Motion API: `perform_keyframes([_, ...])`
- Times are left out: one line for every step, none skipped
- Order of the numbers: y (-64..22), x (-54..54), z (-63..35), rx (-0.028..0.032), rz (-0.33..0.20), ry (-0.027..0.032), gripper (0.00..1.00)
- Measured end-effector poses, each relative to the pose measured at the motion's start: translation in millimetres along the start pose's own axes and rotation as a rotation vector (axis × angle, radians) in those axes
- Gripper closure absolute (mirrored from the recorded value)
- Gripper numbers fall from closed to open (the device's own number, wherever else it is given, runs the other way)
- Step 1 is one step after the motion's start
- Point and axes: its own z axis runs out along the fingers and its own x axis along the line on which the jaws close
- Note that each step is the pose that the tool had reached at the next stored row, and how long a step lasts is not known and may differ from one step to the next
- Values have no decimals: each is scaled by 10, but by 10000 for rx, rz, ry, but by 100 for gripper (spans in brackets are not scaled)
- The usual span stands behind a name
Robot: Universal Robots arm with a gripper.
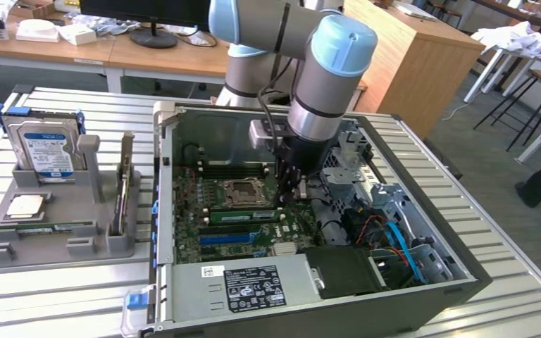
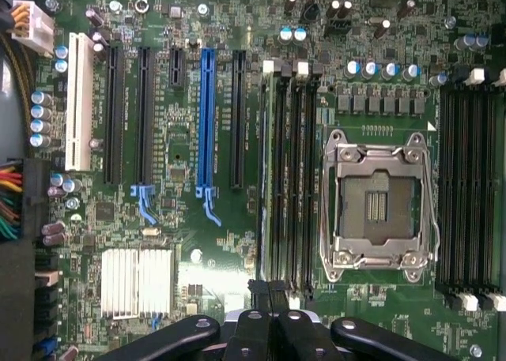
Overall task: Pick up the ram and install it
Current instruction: 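Press down the ram until it locks into place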
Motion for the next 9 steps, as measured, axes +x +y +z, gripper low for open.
perform_keyframes([-15, 0, 0, -1, -1, 0, 90])
perform_keyframes([-26, 0, 0, -2, -1, 0, 90])
perform_keyframes([-37, 0, 0, -2, -1, -1, 90])
perform_keyframes([-44, 0, 0, -3, -2, -1, 90])
perform_keyframes([-45, 0, 0, -3, -2, -1, 90])
perform_keyframes([-45, 0, -1, -2, -2, -1, 90])
perform_keyframes([-45, 0, -1, -3, -2, 0, 90])
perform_keyframes([-45, 0, 0, -2, -2, -1, 90])
perform_keyframes([-45, 1, 3, -2, -2, -4, 90])
